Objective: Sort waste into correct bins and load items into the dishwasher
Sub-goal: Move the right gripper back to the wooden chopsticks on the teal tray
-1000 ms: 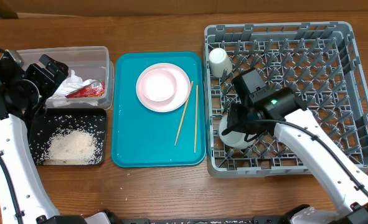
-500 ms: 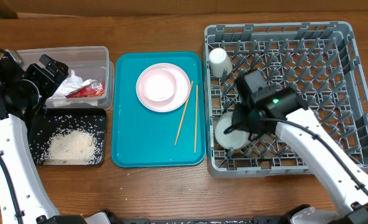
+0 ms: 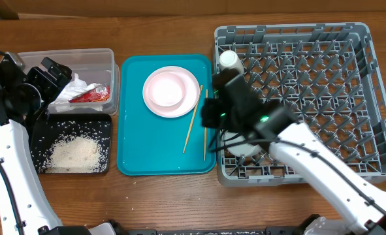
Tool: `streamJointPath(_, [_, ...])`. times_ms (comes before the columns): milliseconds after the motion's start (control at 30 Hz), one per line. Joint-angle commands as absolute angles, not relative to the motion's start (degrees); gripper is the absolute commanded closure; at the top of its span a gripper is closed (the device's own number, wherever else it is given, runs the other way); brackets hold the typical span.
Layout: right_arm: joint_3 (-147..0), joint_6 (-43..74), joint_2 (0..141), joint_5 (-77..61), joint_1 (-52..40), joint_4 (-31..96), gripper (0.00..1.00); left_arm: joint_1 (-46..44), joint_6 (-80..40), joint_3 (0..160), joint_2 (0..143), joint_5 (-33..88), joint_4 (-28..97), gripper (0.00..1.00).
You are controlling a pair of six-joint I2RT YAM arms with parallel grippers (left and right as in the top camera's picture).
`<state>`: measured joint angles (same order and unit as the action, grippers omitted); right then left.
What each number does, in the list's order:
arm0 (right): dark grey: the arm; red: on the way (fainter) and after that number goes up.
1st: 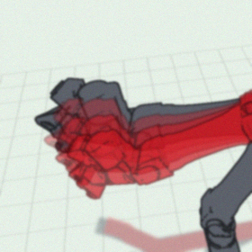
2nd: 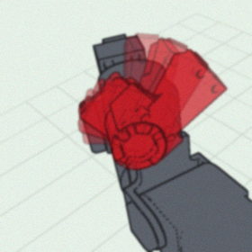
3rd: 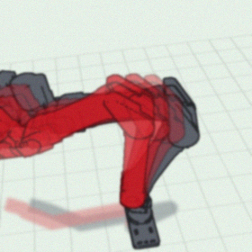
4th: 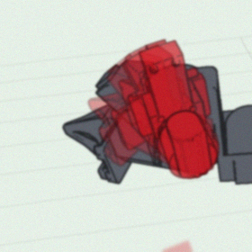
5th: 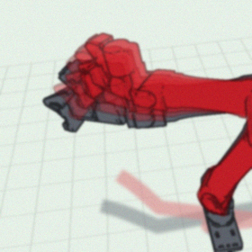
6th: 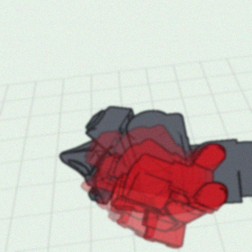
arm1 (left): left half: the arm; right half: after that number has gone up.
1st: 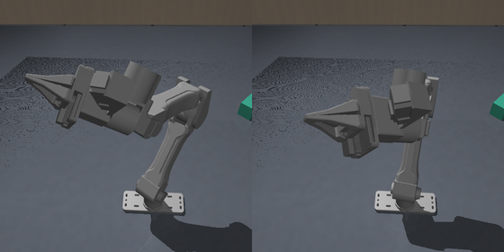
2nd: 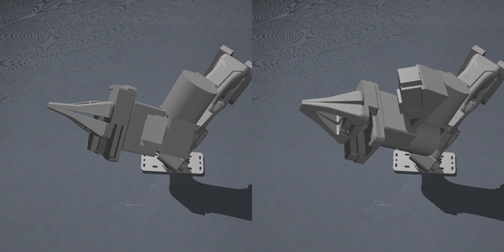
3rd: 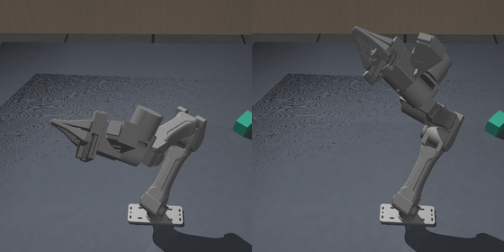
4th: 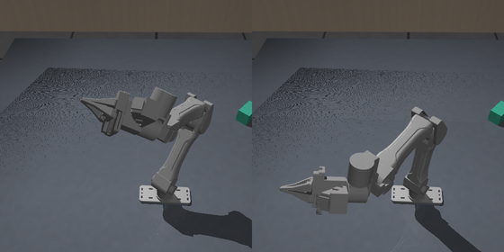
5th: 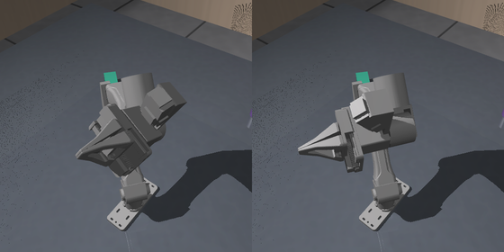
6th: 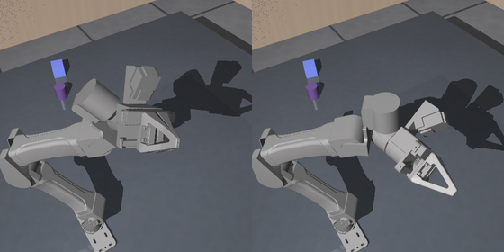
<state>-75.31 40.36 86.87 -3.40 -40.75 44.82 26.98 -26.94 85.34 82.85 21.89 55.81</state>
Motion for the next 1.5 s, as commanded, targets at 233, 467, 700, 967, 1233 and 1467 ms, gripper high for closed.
streamJointPath(233, [-76.53,45.25,101.51,17.04,-50.94,39.64,0.76,26.61,-27.44,86.83,82.83,21.89,55.90,0.00])
streamJointPath(467, [-76.53,45.25,109.45,18.37,-50.11,36.36,0.68,26.61,-27.46,86.83,82.83,21.87,55.88,0.00])
streamJointPath(700, [-76.53,45.25,112.71,18.37,-50.06,34.02,0.64,26.61,-27.46,86.83,82.83,21.87,55.88,0.00])
streamJointPath(967, [-76.51,45.45,115.79,18.35,-49.74,31.57,0.63,26.61,-27.46,86.83,82.83,21.89,55.90,0.00])
streamJointPath(1233, [-76.51,49.41,118.10,17.50,-48.71,31.75,0.65,26.61,-27.44,86.83,82.83,21.87,55.88,0.00])
streamJointPath(1467, [-76.51,49.76,118.54,16.40,-48.51,31.77,0.83,26.61,-27.46,86.83,82.83,21.89,55.88,0.00])
